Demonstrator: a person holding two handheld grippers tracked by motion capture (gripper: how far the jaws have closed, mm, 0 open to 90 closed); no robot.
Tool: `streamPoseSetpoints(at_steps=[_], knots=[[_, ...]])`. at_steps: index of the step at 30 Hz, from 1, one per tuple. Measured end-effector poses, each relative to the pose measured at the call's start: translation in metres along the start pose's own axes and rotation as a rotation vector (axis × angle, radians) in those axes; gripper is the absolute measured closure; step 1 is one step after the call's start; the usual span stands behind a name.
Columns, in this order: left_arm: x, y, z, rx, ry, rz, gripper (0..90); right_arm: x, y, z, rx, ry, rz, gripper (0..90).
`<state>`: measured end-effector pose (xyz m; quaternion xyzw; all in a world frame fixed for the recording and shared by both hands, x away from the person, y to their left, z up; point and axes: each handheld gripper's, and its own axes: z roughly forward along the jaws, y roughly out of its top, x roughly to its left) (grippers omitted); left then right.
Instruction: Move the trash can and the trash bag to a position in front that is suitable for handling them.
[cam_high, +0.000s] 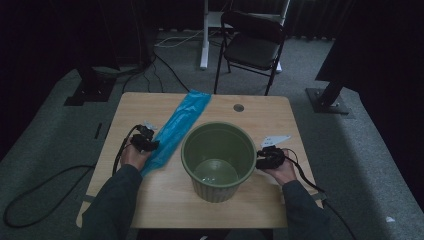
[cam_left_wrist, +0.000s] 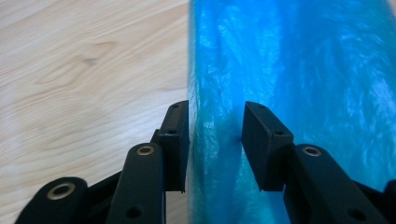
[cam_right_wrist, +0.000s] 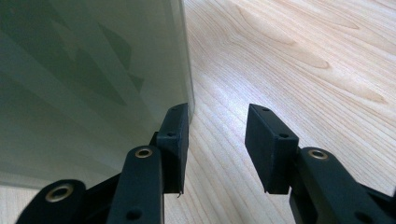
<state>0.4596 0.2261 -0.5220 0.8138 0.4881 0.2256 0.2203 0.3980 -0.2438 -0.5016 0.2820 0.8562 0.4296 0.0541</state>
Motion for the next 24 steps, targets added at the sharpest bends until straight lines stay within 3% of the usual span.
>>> streamPoseSetpoints(at_steps=[3, 6, 7, 10, 11, 16, 20, 24], knots=[[-0.001, 0.001, -0.004, -0.037, -0.023, -0.029, 61.3, 0.0, 0.0, -0.001, -0.004, -0.002, 0.0, 59.0], [-0.005, 0.004, -0.008, -0.057, -0.04, -0.019, 60.2, 0.0, 0.0, -0.001, -0.005, -0.003, 0.002, 59.0], [-0.01, 0.008, -0.012, -0.079, -0.069, -0.017, 59.0, 0.0, 0.0, 0.0, -0.001, -0.003, 0.002, 59.0], [-0.012, 0.011, -0.014, -0.092, -0.093, -0.019, 58.3, 0.0, 0.0, 0.0, 0.0, -0.003, 0.001, 59.0], [-0.018, 0.017, -0.017, -0.117, -0.134, -0.032, 57.6, 0.0, 0.0, -0.001, -0.002, -0.004, 0.001, 59.0], [-0.031, 0.029, -0.023, -0.153, -0.174, -0.036, 55.9, 0.0, 0.0, -0.001, -0.004, -0.004, 0.003, 59.0], [-0.042, 0.039, -0.021, -0.161, -0.183, -0.017, 54.7, 0.0, 0.0, -0.001, -0.003, -0.003, 0.002, 59.0], [-0.052, 0.045, -0.011, -0.126, -0.161, 0.007, 53.6, 0.0, 0.0, -0.001, -0.005, -0.002, 0.001, 59.0]])
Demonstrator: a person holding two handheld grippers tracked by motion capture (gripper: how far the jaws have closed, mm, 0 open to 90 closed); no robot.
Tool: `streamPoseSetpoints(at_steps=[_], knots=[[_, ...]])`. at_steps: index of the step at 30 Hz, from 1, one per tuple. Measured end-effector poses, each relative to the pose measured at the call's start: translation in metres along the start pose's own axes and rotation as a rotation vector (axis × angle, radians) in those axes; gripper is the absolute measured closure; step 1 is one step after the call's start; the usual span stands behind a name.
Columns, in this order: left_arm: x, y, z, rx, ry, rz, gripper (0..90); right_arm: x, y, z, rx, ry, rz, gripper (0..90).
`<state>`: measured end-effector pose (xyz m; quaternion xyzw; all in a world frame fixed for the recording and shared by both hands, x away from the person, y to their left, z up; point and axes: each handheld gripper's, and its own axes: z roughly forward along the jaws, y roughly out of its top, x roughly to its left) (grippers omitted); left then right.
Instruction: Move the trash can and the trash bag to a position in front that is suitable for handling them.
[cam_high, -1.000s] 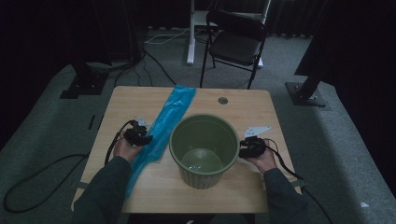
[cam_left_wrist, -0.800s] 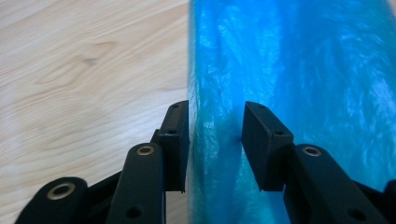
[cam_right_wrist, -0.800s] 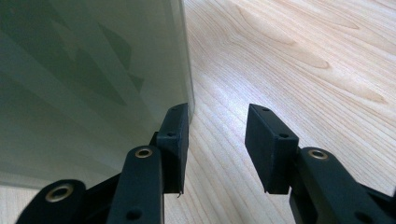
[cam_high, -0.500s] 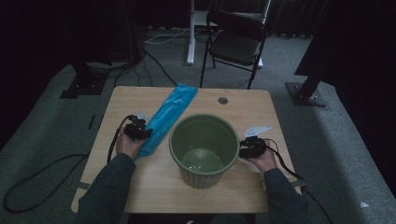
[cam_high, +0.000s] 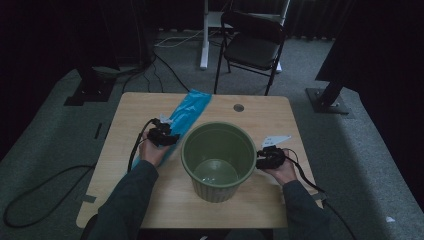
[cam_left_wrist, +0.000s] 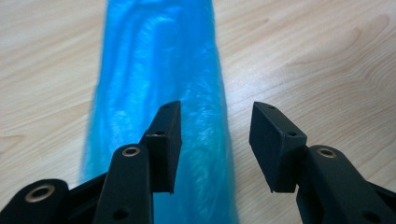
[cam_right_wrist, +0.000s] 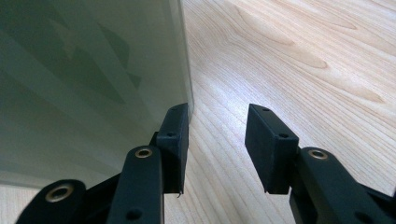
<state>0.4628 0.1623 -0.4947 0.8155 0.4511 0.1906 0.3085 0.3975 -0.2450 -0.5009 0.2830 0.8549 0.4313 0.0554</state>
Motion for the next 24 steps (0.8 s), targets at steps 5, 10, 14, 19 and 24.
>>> streamPoseSetpoints(at_steps=[5, 10, 14, 19, 24], knots=[[-0.002, 0.003, 0.014, 0.034, 0.035, 0.004, 53.0, 0.0, 0.0, 0.0, 0.0, 0.002, 0.0, 59.1], [-0.005, -0.003, 0.017, 0.075, 0.045, 0.061, 84.1, 0.0, 0.0, 0.0, -0.001, 0.004, -0.002, 59.2], [-0.003, -0.01, 0.007, 0.055, -0.01, 0.085, 89.4, -0.001, -0.001, -0.001, 0.003, 0.001, -0.001, 59.5], [-0.003, -0.021, -0.008, 0.035, -0.074, 0.102, 89.3, 0.0, -0.001, 0.0, 0.001, 0.001, -0.001, 59.6], [0.001, -0.034, -0.022, 0.017, -0.127, 0.077, 88.5, 0.001, -0.001, 0.0, 0.007, 0.004, -0.001, 59.7]])
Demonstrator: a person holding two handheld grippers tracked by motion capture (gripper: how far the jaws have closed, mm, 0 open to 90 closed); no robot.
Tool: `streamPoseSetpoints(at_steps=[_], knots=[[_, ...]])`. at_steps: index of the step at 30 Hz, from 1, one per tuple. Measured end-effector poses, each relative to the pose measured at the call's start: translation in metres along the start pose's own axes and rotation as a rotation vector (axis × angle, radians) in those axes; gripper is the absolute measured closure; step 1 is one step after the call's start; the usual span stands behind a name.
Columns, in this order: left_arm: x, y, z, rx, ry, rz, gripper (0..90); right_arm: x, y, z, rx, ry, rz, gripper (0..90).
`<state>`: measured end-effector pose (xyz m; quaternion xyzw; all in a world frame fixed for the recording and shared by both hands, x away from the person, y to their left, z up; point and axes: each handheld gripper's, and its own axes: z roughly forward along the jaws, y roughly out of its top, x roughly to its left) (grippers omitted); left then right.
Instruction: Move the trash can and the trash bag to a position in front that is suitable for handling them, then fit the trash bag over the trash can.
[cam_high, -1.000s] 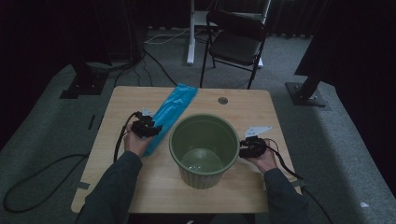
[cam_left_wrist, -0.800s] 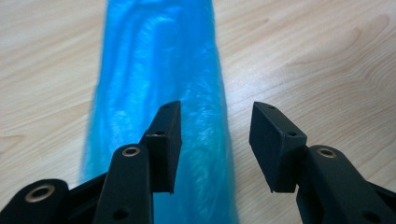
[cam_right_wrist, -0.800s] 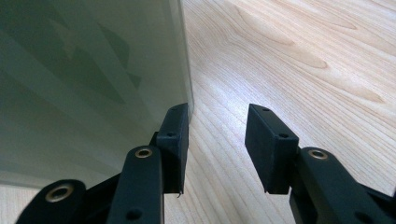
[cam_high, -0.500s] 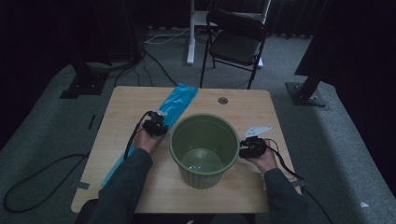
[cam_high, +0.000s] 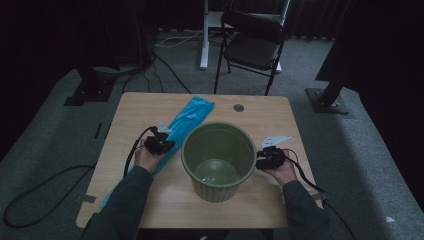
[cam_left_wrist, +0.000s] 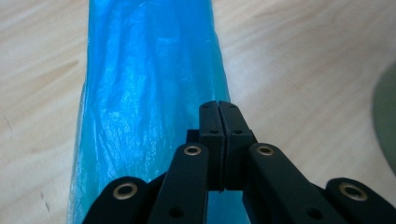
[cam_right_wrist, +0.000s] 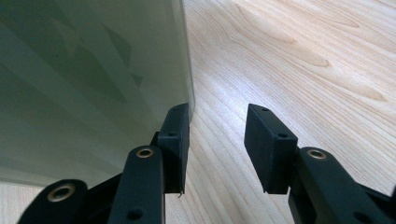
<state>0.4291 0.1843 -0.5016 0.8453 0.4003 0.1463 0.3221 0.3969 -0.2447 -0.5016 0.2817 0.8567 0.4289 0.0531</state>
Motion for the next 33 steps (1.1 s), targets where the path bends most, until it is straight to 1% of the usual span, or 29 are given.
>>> streamPoseSetpoints(at_steps=[4, 7, 9, 10, 11, 13, 14, 16, 17, 21, 24, 26, 31, 33], knots=[[-0.003, -0.011, -0.012, -0.007, -0.033, -0.007, 87.4, 0.0, 0.0, 0.0, 0.0, 0.001, 0.001, 59.7], [-0.008, -0.02, -0.019, 0.002, -0.058, -0.002, 86.7, -0.001, 0.0, -0.001, -0.001, -0.001, 0.0, 59.7], [-0.013, -0.025, -0.022, 0.017, -0.063, 0.014, 84.7, -0.001, 0.0, -0.001, -0.003, -0.002, 0.001, 59.7], [-0.015, -0.027, -0.024, 0.02, -0.059, 0.025, 82.0, -0.001, 0.0, -0.001, -0.003, -0.002, 0.002, 59.7], [-0.017, -0.029, -0.025, 0.019, -0.051, 0.026, 78.1, -0.001, 0.0, -0.001, -0.004, -0.002, 0.003, 59.7], [-0.016, -0.03, -0.029, 0.003, -0.05, 0.019, 70.2, -0.001, 0.0, -0.001, -0.005, -0.003, 0.003, 59.6], [-0.015, -0.03, -0.031, -0.017, -0.049, 0.003, 67.6, -0.002, 0.0, -0.001, -0.005, -0.003, 0.003, 59.5], [-0.012, -0.03, -0.035, -0.044, -0.047, -0.018, 63.5, -0.002, 0.0, -0.001, -0.002, -0.003, 0.005, 59.4], [-0.011, -0.03, -0.036, -0.052, -0.043, -0.021, 62.3, -0.002, 0.0, 0.0, -0.001, -0.003, 0.005, 59.4], [-0.007, -0.03, -0.04, -0.08, -0.041, -0.031, 60.1, -0.002, 0.0, 0.0, 0.001, -0.002, 0.005, 59.1], [-0.006, -0.029, -0.041, -0.083, -0.041, -0.03, 59.3, -0.002, -0.001, 0.001, 0.004, -0.001, 0.008, 59.1], [-0.005, -0.027, -0.042, -0.091, -0.041, -0.039, 58.8, -0.002, -0.001, 0.001, 0.004, -0.002, 0.009, 58.9], [-0.003, -0.022, -0.04, -0.098, -0.038, -0.034, 56.8, -0.003, -0.002, 0.001, 0.003, -0.01, 0.011, 58.1], [-0.001, -0.02, -0.04, -0.103, -0.046, -0.037, 56.7, -0.004, -0.002, 0.001, 0.002, -0.011, 0.012, 58.0]])
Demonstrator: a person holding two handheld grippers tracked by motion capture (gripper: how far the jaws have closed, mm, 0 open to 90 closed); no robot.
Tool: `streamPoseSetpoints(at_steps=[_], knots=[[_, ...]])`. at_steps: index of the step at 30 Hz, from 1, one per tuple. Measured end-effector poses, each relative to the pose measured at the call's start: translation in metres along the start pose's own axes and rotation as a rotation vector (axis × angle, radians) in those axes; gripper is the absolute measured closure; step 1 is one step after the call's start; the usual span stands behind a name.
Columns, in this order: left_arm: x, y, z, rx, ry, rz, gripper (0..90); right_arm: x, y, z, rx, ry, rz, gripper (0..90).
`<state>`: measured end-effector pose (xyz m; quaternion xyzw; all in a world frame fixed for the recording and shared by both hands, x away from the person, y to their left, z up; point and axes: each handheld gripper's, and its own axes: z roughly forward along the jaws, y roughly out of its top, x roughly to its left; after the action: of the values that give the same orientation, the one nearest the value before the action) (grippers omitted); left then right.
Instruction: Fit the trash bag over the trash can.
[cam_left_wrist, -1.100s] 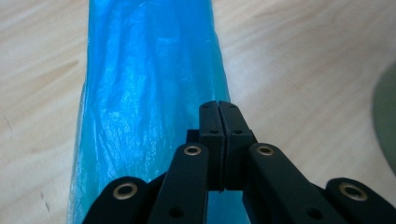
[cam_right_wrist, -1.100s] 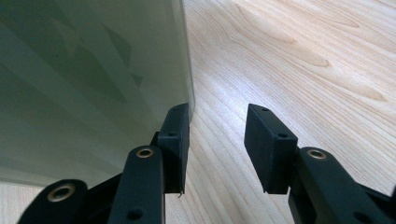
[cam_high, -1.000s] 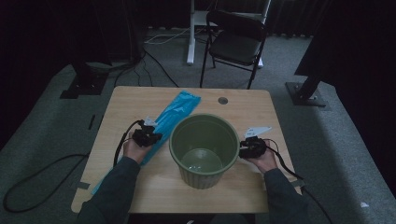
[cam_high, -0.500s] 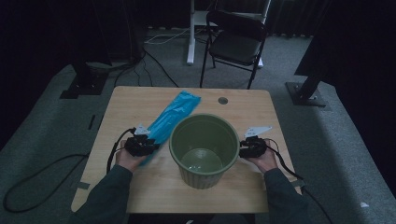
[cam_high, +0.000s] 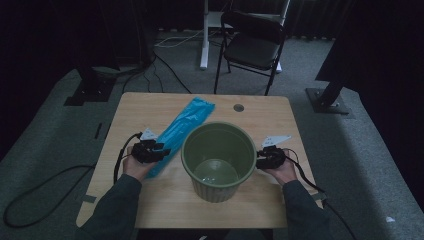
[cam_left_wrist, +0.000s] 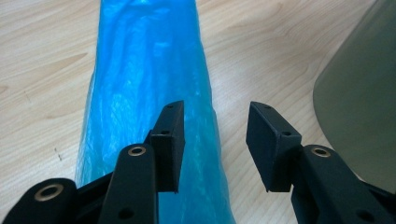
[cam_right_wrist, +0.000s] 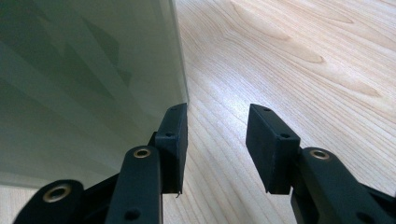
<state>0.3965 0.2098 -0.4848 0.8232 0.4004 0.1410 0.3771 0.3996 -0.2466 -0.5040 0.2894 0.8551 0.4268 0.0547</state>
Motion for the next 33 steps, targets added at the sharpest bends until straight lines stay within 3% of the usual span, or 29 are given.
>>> streamPoseSetpoints(at_steps=[6, 10, 16, 25, 30, 33], knots=[[0.006, 0.006, 0.003, -0.015, -0.03, -0.021, 55.7, 0.0, 0.0, 0.001, 0.003, 0.002, 0.001, 57.7], [0.011, 0.012, 0.008, -0.012, -0.014, -0.01, 55.6, 0.0, 0.0, 0.001, 0.003, 0.006, 0.002, 57.5], [0.025, 0.023, 0.018, -0.031, 0.008, -0.048, 55.6, 0.0, 0.0, 0.001, 0.006, 0.006, -0.001, 57.3], [0.039, 0.037, 0.032, -0.016, 0.059, -0.077, 53.4, 0.0, 0.0, 0.001, 0.006, 0.008, -0.002, 57.2], [0.05, 0.042, 0.043, -0.023, 0.077, -0.13, 52.5, 0.0, 0.0, 0.0, 0.005, 0.01, -0.004, 57.1], [0.053, 0.044, 0.05, -0.014, 0.088, -0.14, 52.0, 0.0, 0.0, 0.001, 0.009, 0.014, -0.005, 57.1]])
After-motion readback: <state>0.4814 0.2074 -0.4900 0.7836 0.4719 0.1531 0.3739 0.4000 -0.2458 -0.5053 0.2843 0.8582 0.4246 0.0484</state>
